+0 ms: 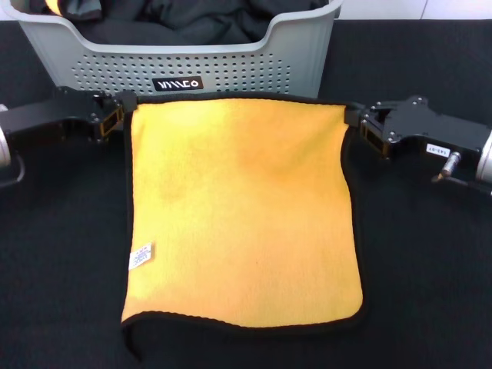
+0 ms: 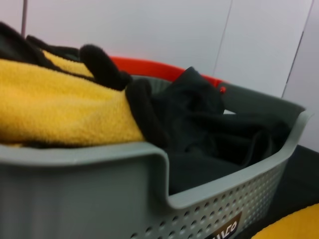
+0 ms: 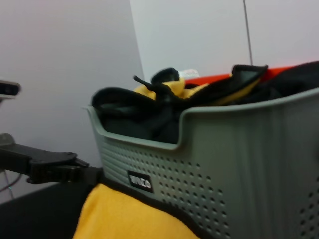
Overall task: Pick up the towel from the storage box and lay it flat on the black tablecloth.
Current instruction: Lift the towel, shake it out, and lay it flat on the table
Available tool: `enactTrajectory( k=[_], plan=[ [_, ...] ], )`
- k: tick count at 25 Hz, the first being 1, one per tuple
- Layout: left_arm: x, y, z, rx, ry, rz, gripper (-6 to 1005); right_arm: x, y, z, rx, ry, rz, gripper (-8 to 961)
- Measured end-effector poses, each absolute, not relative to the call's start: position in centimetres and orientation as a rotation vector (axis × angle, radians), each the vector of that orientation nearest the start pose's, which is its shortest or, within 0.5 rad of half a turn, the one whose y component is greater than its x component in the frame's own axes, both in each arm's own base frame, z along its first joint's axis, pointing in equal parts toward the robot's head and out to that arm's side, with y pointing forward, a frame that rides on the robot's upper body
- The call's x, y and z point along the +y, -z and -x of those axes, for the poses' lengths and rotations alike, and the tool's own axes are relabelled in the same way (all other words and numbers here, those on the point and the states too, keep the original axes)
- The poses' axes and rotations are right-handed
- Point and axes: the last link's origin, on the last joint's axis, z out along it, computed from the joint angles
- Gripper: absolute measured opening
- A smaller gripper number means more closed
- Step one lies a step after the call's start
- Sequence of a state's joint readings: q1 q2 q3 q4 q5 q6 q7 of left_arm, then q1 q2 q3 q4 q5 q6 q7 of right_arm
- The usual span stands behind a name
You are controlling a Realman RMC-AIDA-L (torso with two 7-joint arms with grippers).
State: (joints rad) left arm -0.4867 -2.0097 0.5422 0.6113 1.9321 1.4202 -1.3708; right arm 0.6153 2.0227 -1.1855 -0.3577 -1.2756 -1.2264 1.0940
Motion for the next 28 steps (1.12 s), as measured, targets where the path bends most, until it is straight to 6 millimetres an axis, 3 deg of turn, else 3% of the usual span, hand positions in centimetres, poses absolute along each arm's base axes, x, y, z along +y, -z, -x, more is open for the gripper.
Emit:
enactTrajectory(
  k=[12, 28],
  plan=[
    [35.4, -3.3, 31.4, -0.789, 0.615, 2.326, 78, 39.1, 4.4, -23.1, 0.506, -0.709, 2.5, 100],
    [35.2, -3.2, 31.8, -0.841, 0.613, 2.305, 99, 39.5, 4.6, -23.1, 0.543, -0.669, 2.502, 105]
  ],
)
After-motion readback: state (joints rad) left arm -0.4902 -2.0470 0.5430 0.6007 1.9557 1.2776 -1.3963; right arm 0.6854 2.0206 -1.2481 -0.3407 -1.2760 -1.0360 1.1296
